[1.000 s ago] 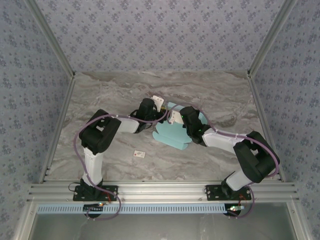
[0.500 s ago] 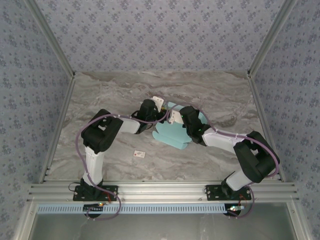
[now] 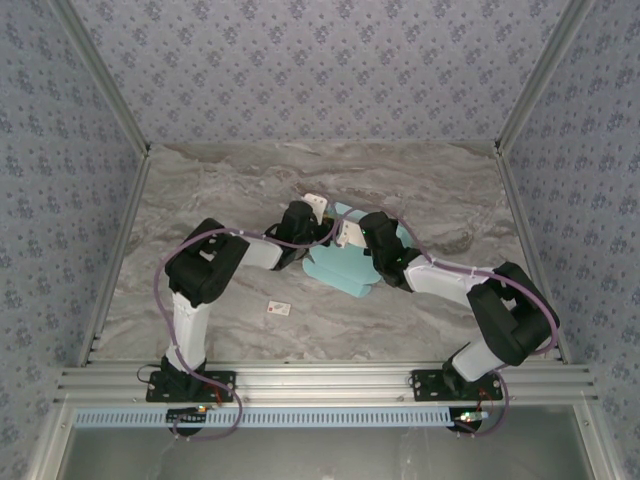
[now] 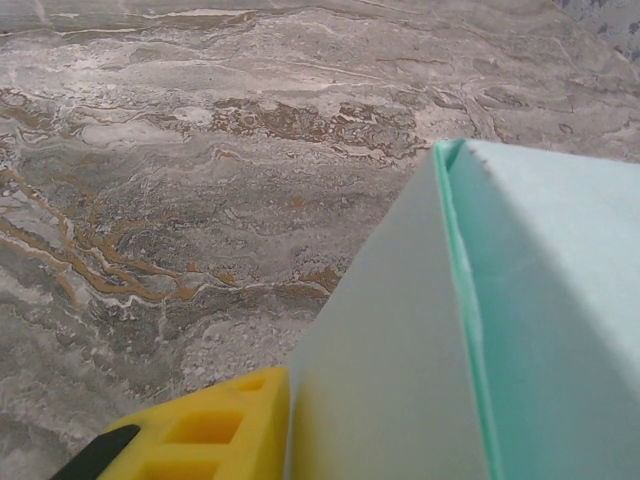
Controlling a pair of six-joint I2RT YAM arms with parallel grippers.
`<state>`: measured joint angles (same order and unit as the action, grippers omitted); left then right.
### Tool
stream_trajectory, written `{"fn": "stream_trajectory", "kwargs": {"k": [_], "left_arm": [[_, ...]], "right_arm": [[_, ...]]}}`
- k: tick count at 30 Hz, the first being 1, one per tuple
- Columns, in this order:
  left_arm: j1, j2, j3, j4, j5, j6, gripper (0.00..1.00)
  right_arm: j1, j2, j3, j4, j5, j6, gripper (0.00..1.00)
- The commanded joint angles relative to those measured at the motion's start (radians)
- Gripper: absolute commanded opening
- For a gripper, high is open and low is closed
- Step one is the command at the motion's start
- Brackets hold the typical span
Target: Fold the paper box
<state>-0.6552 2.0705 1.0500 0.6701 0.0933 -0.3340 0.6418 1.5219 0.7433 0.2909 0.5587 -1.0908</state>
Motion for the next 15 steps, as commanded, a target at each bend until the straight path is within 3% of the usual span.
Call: {"fn": "stream_trajectory", "kwargs": {"k": [1, 15], "left_arm": [[0.037, 0.022, -0.017, -0.007, -0.164, -0.091, 0.23], [0.035, 0.002, 0.019, -0.088, -0.275, -0.240, 0.14]], "right_arm": [[0.011, -0.016, 0.022, -0.042, -0.018, 0.023, 0.00], [0.028, -0.005, 0.020, -0.056, -0.011, 0.049, 0.00]]}}
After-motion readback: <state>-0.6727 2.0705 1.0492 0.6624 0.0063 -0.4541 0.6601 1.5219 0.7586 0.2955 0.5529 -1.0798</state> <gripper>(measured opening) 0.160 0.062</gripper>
